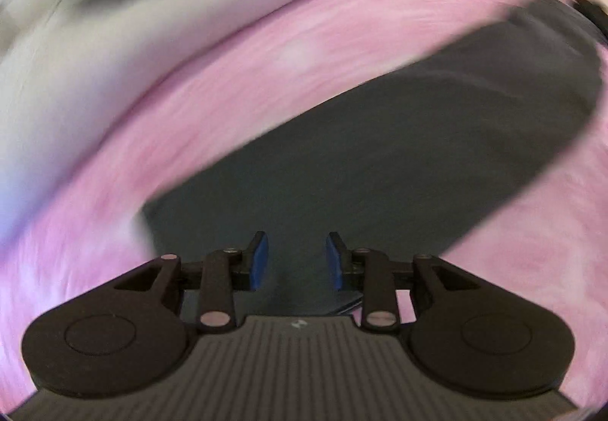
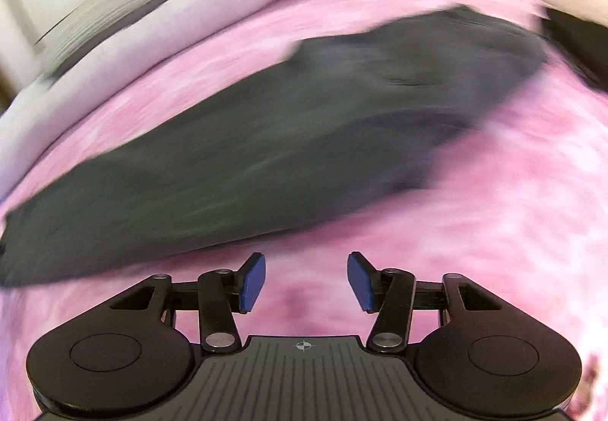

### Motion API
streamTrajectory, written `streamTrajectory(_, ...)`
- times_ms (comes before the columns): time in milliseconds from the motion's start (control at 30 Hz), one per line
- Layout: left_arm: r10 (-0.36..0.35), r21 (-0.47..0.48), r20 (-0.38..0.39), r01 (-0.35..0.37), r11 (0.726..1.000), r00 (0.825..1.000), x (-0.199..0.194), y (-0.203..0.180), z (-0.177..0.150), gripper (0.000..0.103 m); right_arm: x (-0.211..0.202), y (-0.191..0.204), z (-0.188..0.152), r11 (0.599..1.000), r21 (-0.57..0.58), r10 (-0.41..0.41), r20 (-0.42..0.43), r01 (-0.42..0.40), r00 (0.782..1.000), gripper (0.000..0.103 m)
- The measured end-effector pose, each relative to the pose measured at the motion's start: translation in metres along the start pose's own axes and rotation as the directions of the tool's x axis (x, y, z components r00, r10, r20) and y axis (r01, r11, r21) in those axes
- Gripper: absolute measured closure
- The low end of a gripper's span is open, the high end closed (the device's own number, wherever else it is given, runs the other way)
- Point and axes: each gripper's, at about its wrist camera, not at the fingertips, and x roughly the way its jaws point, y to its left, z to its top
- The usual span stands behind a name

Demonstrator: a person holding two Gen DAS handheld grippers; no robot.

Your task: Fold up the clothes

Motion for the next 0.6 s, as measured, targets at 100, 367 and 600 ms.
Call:
streamTrajectory(100,-0.103,0.294,0.103,0.069,0.953,0.989,0.001,-0.105,0.041,0.052,-0.001,-0.032,0.003,0.994,0.103,-0.034,0.006,0.033,0.999,0.048)
streamTrajectory(367,-0.215,0.809,0.208,-0.044,0.587,0.954,0.056,-0.327,0.075,0.050,0.004,-0.027,-0.003,0.934,-0.306,-0.202,-0.020,0.186,0.979,0.046)
streamTrajectory(600,-0.229,0.792,0.113,0.051,0.608,0.967,0.073,-0.340,0.121,0.093,-0.007,-0.050,-0.010,0.941,-0.317,-0.123,0.015,0.121,0.992,0.044)
